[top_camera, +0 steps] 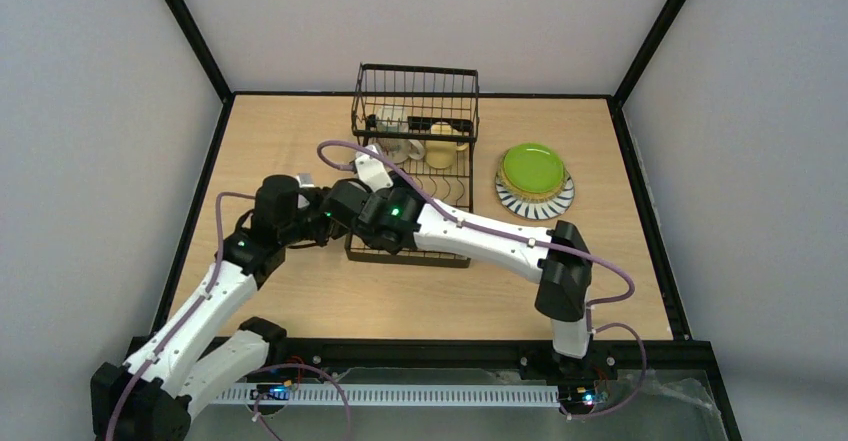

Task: Load the mixed dishes into the dish rack
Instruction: Pass from the left arm to the right, then pass from the right arm to the left, then move the dish rack to the center of the board.

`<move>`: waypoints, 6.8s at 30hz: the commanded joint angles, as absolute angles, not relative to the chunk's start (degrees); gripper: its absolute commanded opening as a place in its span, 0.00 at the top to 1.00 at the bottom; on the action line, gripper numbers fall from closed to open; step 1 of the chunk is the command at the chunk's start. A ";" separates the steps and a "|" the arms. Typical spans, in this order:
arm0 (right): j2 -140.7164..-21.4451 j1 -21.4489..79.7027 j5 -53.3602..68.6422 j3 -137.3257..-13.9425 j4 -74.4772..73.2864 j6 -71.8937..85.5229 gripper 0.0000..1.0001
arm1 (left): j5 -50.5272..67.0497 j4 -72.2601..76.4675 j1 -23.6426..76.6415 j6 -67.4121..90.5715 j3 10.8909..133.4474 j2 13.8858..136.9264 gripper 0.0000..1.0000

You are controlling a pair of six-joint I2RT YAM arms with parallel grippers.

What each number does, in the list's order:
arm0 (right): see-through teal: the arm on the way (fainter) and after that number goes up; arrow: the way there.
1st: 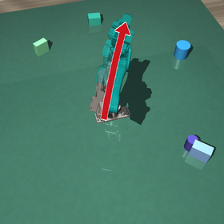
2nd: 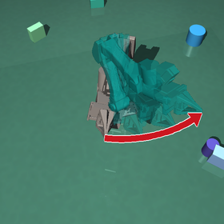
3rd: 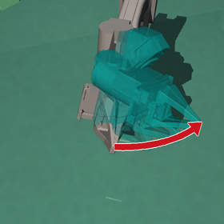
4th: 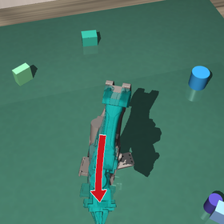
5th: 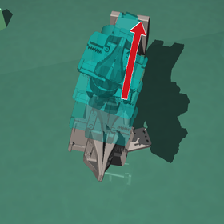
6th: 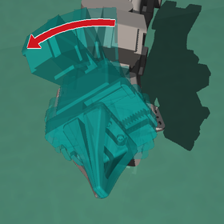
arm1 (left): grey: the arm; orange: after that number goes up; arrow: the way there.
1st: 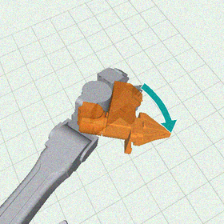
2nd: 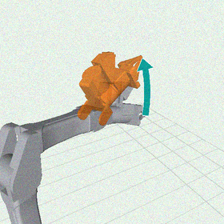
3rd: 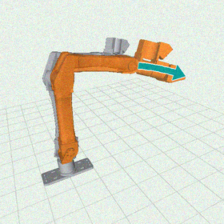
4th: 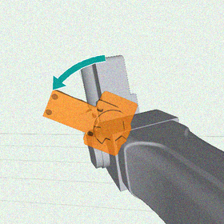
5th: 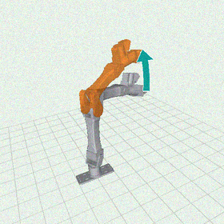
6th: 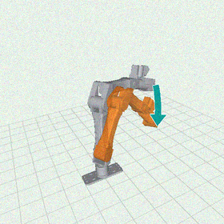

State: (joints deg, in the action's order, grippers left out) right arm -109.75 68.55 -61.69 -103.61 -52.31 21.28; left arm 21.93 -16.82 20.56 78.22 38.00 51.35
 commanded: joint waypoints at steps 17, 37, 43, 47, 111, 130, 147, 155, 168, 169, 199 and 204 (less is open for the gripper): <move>-91.06 67.08 -70.08 -73.98 -14.09 -2.54 1.00 | 24.94 -16.64 19.95 90.77 44.62 54.52 0.06; -89.75 68.39 -66.90 -67.24 3.81 -15.05 1.00 | 25.05 -17.66 21.81 95.35 55.47 63.35 0.01; -90.09 69.53 -66.50 -66.77 6.73 -17.57 1.00 | 24.03 -17.95 22.84 95.62 56.72 65.14 0.01; -90.09 70.20 -66.30 -66.36 8.60 -19.46 1.00 | 23.10 -18.18 23.34 95.71 57.20 66.05 0.02; -77.41 77.18 -58.67 -62.56 -2.07 -16.79 0.31 | 22.30 16.60 26.24 86.85 42.95 70.61 0.98; -67.42 65.94 -47.23 -58.36 -11.45 5.36 0.21 | 48.94 6.77 22.76 53.87 49.02 77.25 0.98; -69.00 60.47 -36.14 -54.44 -5.16 5.29 0.21 | 56.22 39.90 16.09 62.48 32.35 79.43 0.98; -71.91 59.27 -31.03 -56.09 -3.47 3.66 0.21 | 59.39 44.14 14.95 62.62 33.82 83.85 0.98; -78.46 57.03 -25.48 -59.45 -3.02 2.71 0.14 | 63.33 42.55 13.01 59.21 36.96 90.64 0.98; -78.76 56.88 -25.32 -59.50 -2.92 2.66 0.14 | 63.83 42.54 12.96 59.05 37.33 91.18 0.98; -88.88 47.48 -31.71 -63.42 -11.11 11.10 0.10 | 69.53 30.59 13.01 48.50 45.04 100.87 0.98; -91.39 47.05 -37.91 -66.91 -19.31 14.16 0.00 | 69.21 30.66 13.05 48.62 45.24 101.14 0.98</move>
